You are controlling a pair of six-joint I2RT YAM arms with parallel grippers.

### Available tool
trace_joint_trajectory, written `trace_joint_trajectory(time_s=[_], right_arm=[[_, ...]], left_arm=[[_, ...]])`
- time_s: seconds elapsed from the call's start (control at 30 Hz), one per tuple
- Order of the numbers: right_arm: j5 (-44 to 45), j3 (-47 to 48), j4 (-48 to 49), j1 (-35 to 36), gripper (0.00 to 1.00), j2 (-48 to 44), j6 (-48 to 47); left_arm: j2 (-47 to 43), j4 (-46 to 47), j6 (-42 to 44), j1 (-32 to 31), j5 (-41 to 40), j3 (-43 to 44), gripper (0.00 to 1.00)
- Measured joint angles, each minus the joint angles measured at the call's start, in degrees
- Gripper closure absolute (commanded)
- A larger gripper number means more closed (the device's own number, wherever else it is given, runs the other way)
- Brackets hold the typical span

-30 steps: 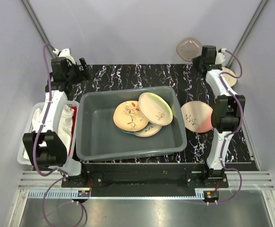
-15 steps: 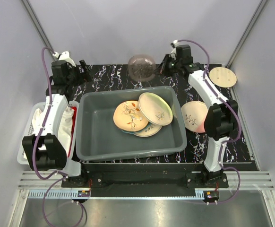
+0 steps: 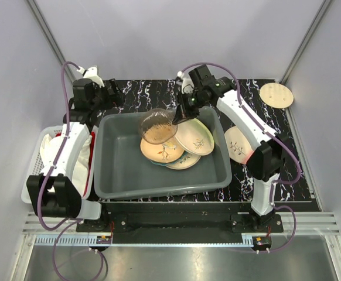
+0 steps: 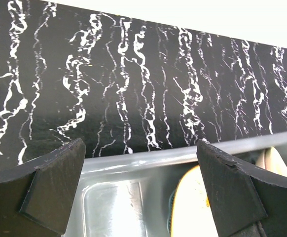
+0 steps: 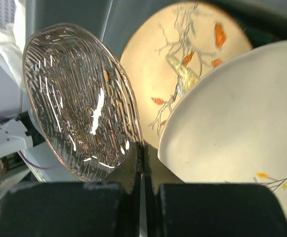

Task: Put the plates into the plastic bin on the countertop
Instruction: Place the plate in the plastic bin.

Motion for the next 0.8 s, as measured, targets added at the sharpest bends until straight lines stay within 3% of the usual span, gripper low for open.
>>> trace_joint_trajectory(time_s=[0.23, 0.57, 0.8], right_arm=[[5.92, 5.49, -11.47, 6.01, 1.00, 2.54, -4.22], [15.76, 19.58, -17.88, 9.07, 0.94, 12.46, -4.87], [18.64, 21.53, -18.38, 9.57, 0.70, 14.78, -4.17]], left_arm=[[-1.38, 0.02, 0.26, -1.22, -0.11, -1.42, 0.01], [-2.36, -0.02, 1.09, -1.99, -0.28, -1.68, 0.01], [-2.84, -0.02, 1.53, -1.99, -0.48, -1.70, 0.01]])
